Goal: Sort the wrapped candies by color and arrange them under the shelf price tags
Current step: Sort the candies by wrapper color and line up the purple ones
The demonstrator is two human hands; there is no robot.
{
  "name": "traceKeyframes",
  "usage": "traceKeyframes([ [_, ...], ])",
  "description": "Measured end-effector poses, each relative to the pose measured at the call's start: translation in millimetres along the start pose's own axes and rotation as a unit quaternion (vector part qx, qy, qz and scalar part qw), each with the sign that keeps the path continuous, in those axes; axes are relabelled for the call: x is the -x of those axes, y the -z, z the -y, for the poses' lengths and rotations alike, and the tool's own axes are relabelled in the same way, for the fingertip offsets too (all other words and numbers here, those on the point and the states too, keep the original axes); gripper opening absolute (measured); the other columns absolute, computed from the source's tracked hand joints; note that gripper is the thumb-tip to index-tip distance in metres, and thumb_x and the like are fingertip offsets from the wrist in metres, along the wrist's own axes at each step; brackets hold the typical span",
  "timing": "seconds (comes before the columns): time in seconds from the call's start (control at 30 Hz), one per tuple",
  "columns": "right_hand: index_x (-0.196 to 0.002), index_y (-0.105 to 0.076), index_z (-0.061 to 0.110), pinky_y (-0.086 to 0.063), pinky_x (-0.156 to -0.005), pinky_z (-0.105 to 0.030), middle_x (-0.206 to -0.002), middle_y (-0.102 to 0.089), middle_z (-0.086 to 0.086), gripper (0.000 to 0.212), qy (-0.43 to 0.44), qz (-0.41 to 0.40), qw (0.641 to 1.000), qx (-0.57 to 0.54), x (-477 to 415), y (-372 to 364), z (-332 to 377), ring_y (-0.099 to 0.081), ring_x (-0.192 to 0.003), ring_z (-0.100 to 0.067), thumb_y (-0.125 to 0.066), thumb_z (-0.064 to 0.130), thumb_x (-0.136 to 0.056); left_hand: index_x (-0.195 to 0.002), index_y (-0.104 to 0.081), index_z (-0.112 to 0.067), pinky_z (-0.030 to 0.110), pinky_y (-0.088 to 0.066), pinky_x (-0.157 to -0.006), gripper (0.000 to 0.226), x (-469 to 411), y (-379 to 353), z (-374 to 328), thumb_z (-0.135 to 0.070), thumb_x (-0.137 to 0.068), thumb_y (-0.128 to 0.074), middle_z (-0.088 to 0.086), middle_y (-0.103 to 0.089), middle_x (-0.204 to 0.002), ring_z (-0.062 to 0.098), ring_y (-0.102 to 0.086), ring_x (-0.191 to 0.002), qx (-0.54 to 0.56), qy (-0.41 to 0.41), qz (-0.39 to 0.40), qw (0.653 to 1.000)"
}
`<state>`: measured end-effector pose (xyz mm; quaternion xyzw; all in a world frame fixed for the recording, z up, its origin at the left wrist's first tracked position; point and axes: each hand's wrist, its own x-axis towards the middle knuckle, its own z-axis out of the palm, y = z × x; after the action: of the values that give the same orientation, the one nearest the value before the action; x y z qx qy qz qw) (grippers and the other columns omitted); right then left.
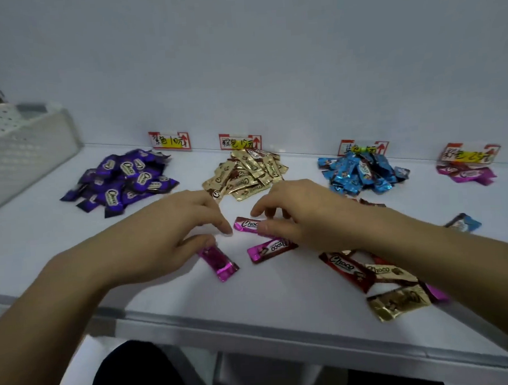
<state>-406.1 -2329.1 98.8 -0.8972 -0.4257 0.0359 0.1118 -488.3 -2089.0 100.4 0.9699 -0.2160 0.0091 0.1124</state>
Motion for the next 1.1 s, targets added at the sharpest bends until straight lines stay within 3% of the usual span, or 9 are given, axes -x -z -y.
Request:
traceKeyframes([
  [0.17, -0.114, -0.062, 0.029, -0.041, -0.078, -0.03, -0.106, -0.057, 0.008, 0.02, 0.008, 0.001, 0.999, 0.05, -9.9, -8.4, 4.0, -0.05, -0.098, -0.014, -0.056, 0.04, -0.099, -0.101, -0.06, -0.05, 0.026, -0.047, -0.09, 0.018, 9.4, -3.7, 1.3, -0.033, -0.095, -0.061, -0.027, -0.052, -0.11, -0.001, -0.051, -0.108, 0.015, -0.006, 0.021, 1.0],
  [0.37, -0.103, -0.066, 0.029, -0.041, -0.059, -0.013, -0.08, -0.067, 0.009, 0.019, -0.05, 0.027, 0.993, -0.103, -12.4, 10.1, -6.4, -0.06, -0.072, -0.002, -0.077, 0.029, -0.088, -0.084, -0.054, -0.043, 0.017, -0.044, -0.065, 0.023, 13.9, -4.4, -1.9, -0.027, -0.091, -0.069, -0.027, -0.061, -0.09, 0.001, -0.058, -0.084, 0.074, 0.037, -0.021, 0.996],
  [0.5, -0.104, -0.073, 0.028, -0.047, -0.065, -0.016, -0.073, -0.07, 0.008, 0.019, -0.033, 0.096, 0.98, -0.173, -0.7, 23.9, -9.3, -0.062, -0.066, 0.0, -0.079, 0.029, -0.086, -0.085, -0.064, -0.038, 0.017, -0.046, -0.062, 0.016, 15.6, -5.1, -3.9, -0.026, -0.088, -0.074, -0.019, -0.067, -0.082, 0.006, -0.061, -0.078, 0.146, 0.067, -0.048, 0.986],
  [0.7, -0.114, -0.072, 0.033, -0.04, -0.056, -0.014, -0.085, -0.067, 0.013, 0.031, -0.036, 0.088, 0.995, -0.034, 10.1, 15.9, 1.3, -0.059, -0.073, -0.001, -0.077, 0.042, -0.085, -0.085, -0.069, -0.033, 0.025, -0.047, -0.06, 0.015, 4.3, -6.6, -2.0, -0.022, -0.082, -0.079, -0.02, -0.067, -0.08, 0.006, -0.061, -0.075, 0.191, 0.133, -0.098, 0.968],
  [0.83, -0.104, -0.063, 0.033, -0.043, -0.07, -0.024, -0.099, -0.057, 0.014, 0.018, -0.019, 0.1, 0.995, 0.002, 20.6, 15.6, 3.3, -0.051, -0.089, -0.007, -0.07, 0.042, -0.09, -0.087, -0.071, -0.026, 0.025, -0.051, -0.059, 0.013, -6.0, -5.8, -4.2, -0.018, -0.083, -0.079, -0.017, -0.07, -0.078, 0.008, -0.063, -0.067, 0.221, 0.164, -0.139, 0.951],
  [0.9, -0.094, -0.06, 0.035, -0.041, -0.065, -0.024, -0.092, -0.059, 0.014, 0.016, -0.03, 0.077, 0.996, -0.046, 22.6, 13.2, 2.0, -0.053, -0.082, -0.005, -0.075, 0.038, -0.088, -0.087, -0.071, -0.018, 0.026, -0.055, -0.059, 0.011, -13.5, -6.9, -9.2, -0.012, -0.082, -0.079, -0.004, -0.072, -0.075, 0.014, -0.067, -0.062, 0.286, 0.183, -0.172, 0.925],
  [0.97, -0.099, -0.064, 0.033, -0.046, -0.064, -0.025, -0.082, -0.068, 0.011, 0.025, -0.066, 0.012, 0.985, -0.162, 25.1, 16.1, -1.3, -0.061, -0.073, -0.005, -0.082, 0.033, -0.082, -0.09, -0.071, -0.009, 0.029, -0.06, -0.059, 0.011, -22.9, -9.5, -18.3, -0.004, -0.083, -0.078, 0.007, -0.073, -0.074, 0.022, -0.071, -0.062, 0.373, 0.215, -0.217, 0.876],
  [1.03, -0.12, -0.064, 0.028, -0.051, -0.066, -0.025, -0.08, -0.075, 0.004, 0.044, -0.108, -0.047, 0.938, -0.326, 31.7, 22.4, -5.2, -0.068, -0.071, -0.008, -0.084, 0.025, -0.081, -0.094, -0.071, -0.003, 0.031, -0.063, -0.062, 0.012, -33.8, -11.7, -33.3, 0.004, -0.084, -0.073, 0.013, -0.074, -0.075, 0.024, -0.074, -0.065, 0.455, 0.229, -0.225, 0.83],
  [1.1, -0.131, -0.061, 0.023, -0.049, -0.065, -0.019, -0.081, -0.077, 0.001, 0.053, -0.142, -0.082, 0.886, -0.435, 38.5, 24.8, -8.5, -0.068, -0.069, -0.005, -0.082, 0.021, -0.082, -0.096, -0.07, -0.001, 0.031, -0.063, -0.064, 0.013, -46.8, -14.3, -51.0, 0.005, -0.085, -0.072, 0.017, -0.075, -0.079, 0.025, -0.075, -0.069, 0.504, 0.215, -0.195, 0.814],
])
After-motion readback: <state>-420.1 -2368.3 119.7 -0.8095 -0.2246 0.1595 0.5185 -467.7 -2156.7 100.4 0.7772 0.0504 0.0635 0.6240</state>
